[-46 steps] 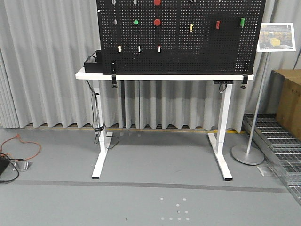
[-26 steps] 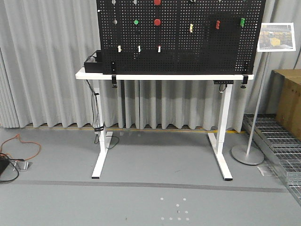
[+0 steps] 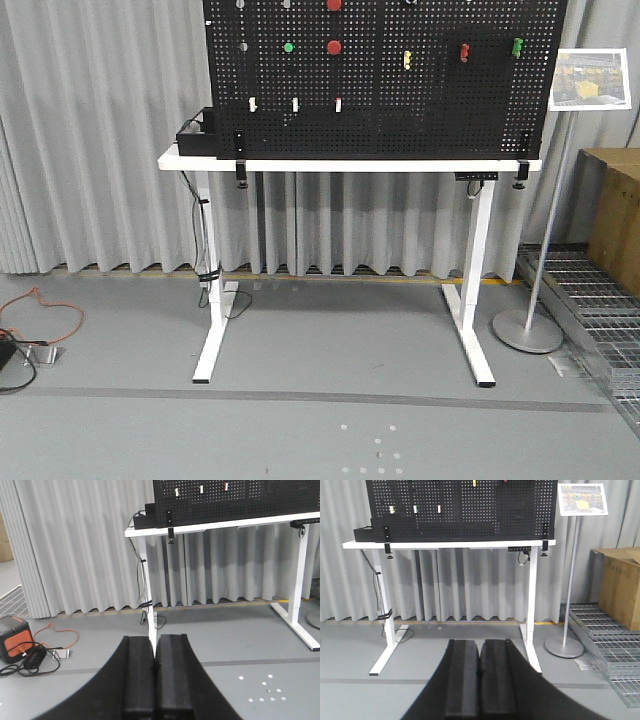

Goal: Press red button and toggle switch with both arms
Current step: 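Drive the base forward toward the black pegboard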

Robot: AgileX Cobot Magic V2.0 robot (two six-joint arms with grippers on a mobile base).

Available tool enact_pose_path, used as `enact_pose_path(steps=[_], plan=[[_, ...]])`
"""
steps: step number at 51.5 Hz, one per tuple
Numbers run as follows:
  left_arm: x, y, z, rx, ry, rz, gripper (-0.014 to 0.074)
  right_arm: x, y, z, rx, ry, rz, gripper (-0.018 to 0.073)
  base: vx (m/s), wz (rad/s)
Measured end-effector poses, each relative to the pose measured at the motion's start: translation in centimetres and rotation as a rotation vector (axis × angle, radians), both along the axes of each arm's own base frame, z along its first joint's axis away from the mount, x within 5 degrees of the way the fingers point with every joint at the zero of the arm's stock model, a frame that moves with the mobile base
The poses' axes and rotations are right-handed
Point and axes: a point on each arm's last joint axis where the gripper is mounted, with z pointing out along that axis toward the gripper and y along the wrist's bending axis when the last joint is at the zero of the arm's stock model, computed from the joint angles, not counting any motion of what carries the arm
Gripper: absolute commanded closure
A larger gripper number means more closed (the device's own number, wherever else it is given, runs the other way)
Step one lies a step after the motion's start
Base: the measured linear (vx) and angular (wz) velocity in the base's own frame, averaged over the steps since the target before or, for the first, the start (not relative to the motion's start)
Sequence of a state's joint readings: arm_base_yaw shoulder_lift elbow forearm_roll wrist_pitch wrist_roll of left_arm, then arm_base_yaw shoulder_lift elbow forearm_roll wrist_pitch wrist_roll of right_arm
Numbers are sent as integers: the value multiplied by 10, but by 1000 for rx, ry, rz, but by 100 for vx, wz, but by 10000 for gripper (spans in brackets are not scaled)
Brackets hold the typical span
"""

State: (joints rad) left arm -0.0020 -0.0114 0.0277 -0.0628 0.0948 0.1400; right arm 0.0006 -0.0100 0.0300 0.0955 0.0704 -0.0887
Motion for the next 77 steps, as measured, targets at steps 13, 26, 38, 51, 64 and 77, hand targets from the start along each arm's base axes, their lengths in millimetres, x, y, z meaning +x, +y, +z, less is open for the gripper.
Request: enact_pose_path(steps=[13, 26, 38, 51, 64, 77], plan=[[0, 0, 0, 0, 0, 0, 595, 0, 0, 0, 0, 0, 0, 559, 24, -9], [0, 0, 0, 0, 0, 0, 595, 0, 0, 0, 0, 0, 0, 559, 39, -11], [0, 0, 0, 0, 0, 0, 595, 0, 0, 0, 0, 0, 0, 559, 45, -3], [0, 0, 0, 0, 0, 0, 595, 0, 0, 0, 0, 0, 0, 559, 45, 3], [0, 0, 0, 0, 0, 0, 595, 0, 0, 0, 0, 0, 0, 559, 47, 6], [0, 0, 0, 0, 0, 0, 595, 0, 0, 0, 0, 0, 0, 559, 47, 7]])
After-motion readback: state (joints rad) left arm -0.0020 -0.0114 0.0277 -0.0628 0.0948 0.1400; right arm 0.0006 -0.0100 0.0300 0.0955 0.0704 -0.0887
